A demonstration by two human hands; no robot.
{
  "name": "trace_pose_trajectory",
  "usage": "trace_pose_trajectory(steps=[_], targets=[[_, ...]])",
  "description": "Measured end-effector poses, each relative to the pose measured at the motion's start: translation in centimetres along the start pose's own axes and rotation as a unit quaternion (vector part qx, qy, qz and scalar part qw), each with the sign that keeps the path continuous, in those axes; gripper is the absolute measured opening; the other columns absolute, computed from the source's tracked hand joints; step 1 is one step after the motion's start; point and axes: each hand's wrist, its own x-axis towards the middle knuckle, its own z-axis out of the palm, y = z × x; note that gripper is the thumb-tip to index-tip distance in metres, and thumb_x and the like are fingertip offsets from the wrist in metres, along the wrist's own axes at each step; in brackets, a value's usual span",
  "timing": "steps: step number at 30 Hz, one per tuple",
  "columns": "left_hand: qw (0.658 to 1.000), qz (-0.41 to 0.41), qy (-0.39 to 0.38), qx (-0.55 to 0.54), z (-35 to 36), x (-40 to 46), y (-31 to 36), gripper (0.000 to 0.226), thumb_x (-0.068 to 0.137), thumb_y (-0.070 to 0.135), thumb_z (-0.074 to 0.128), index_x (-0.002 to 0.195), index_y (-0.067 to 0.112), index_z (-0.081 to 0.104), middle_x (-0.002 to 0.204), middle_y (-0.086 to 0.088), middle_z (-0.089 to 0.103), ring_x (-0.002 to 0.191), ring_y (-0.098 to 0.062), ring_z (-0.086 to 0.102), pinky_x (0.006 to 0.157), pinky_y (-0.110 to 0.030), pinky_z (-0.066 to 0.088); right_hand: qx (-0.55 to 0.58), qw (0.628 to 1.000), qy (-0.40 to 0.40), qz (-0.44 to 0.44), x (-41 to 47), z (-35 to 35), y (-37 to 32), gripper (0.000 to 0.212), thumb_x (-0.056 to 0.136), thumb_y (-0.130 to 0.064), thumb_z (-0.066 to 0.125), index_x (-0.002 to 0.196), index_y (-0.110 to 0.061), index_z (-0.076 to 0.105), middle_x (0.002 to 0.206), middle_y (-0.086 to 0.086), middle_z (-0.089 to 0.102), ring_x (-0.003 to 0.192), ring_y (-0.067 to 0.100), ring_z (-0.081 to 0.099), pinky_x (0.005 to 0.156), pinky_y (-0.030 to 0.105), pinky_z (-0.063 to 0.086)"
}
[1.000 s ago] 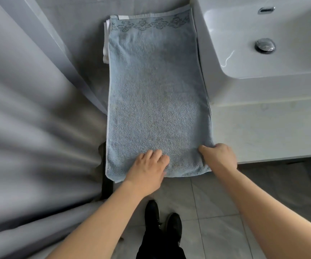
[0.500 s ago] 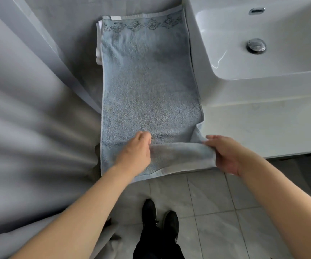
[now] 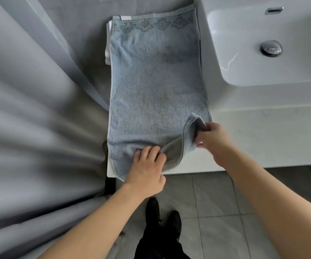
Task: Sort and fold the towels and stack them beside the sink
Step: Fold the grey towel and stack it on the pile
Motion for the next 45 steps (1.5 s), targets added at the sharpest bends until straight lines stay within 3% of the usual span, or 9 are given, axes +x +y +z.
trace_pose_trajectory(steps=[3,6,11,18,25,28,30,37,45], targets=[[0.996,-0.045,-0.041,-0.07,-3.0,0.8,-0.9,0.03,0.086,0.024,0.042,0.105,0.011,0.063,0.119,-0.006,0.055,0.108,-0.029,0.055,0.084,-0.04,0.049,-0.264,0.956,0.04,-0.123,0.0,-0.7,-0.2,0.011,0.09,-0.018,0.057,0.085,-0.011,0.052,0.084,0.006,0.047,0.085,0.023,0.04,0.071,0.031,0.03],[0.95,-0.171,-0.159,-0.207,-5.9,2.3,-2.9,0.015,0.092,0.017,0.044,0.094,0.012,0.058,0.102,-0.011,0.066,0.096,-0.032,0.062,0.071,-0.032,0.046,-0.218,0.959,0.092,-0.154,-0.4,-2.3,-2.5,0.025,0.093,-0.021,0.049,0.069,-0.018,0.05,0.084,0.001,0.041,0.09,0.02,0.037,0.08,0.03,0.03],[0.916,-0.19,-0.226,-0.271,-10.1,3.9,-6.4,0.021,0.085,0.015,0.051,0.101,0.021,0.062,0.095,-0.004,0.068,0.085,-0.021,0.065,0.072,-0.032,0.056,-0.161,0.968,0.141,-0.134,0.2,-4.4,-5.7,0.023,0.085,-0.013,0.045,0.062,-0.01,0.047,0.064,0.009,0.047,0.066,0.029,0.044,0.058,0.034,0.032],[0.939,-0.311,-0.001,-0.145,-13.5,6.6,-13.5,0.007,0.082,0.019,0.055,0.077,0.016,0.052,0.082,-0.007,0.06,0.079,-0.031,0.056,0.062,-0.033,0.04,-0.238,0.961,0.121,-0.076,3.2,-4.5,-10.3,0.021,0.088,-0.006,0.037,0.105,-0.007,0.051,0.114,0.021,0.059,0.091,0.033,0.05,0.076,0.034,0.036],[0.724,-0.374,0.165,-0.555,-12.8,11.6,-18.8,0.046,0.067,0.046,0.058,0.083,0.003,0.057,0.081,-0.015,0.063,0.072,-0.022,0.055,0.067,-0.037,0.042,-0.262,0.962,0.074,-0.031,7.6,-3.0,-16.3,0.029,0.097,-0.009,0.038,0.119,0.006,0.049,0.122,0.027,0.054,0.111,0.042,0.055,0.076,0.033,0.037],[0.668,-0.377,0.2,-0.61,-13.2,13.9,-19.3,0.038,0.069,0.045,0.056,0.09,0.013,0.059,0.084,-0.003,0.054,0.073,-0.019,0.047,0.066,-0.036,0.034,-0.181,0.981,0.071,0.014,9.6,-2.8,-18.3,0.026,0.09,-0.014,0.039,0.106,0.0,0.055,0.102,0.019,0.059,0.087,0.036,0.057,0.067,0.03,0.037],[0.644,-0.374,0.208,-0.635,-13.7,15.8,-20.0,0.027,0.075,0.04,0.056,0.094,0.021,0.057,0.087,-0.002,0.051,0.072,-0.021,0.042,0.061,-0.034,0.033,-0.128,0.986,0.106,-0.003,11.4,-2.6,-19.5,0.031,0.084,-0.024,0.039,0.099,-0.002,0.054,0.085,0.01,0.058,0.07,0.027,0.052,0.058,0.031,0.034],[0.609,-0.396,0.257,-0.637,-15.8,21.7,-23.3,0.02,0.091,0.032,0.049,0.095,0.014,0.059,0.089,-0.006,0.056,0.079,-0.021,0.051,0.07,-0.037,0.042,-0.158,0.968,0.172,-0.089,17.2,-1.3,-22.2,0.029,0.098,-0.025,0.034,0.119,-0.011,0.049,0.106,0.011,0.06,0.096,0.033,0.055,0.076,0.036,0.04],[0.622,-0.38,0.249,-0.638,-19.1,28.8,-28.3,0.021,0.102,0.023,0.047,0.084,0.017,0.057,0.084,-0.006,0.061,0.072,-0.019,0.054,0.059,-0.027,0.04,-0.555,0.769,0.18,-0.263,25.6,-2.2,-28.8,0.011,0.08,-0.008,0.049,0.088,-0.014,0.043,0.1,0.018,0.067,0.104,0.036,0.053,0.09,0.041,0.029]])
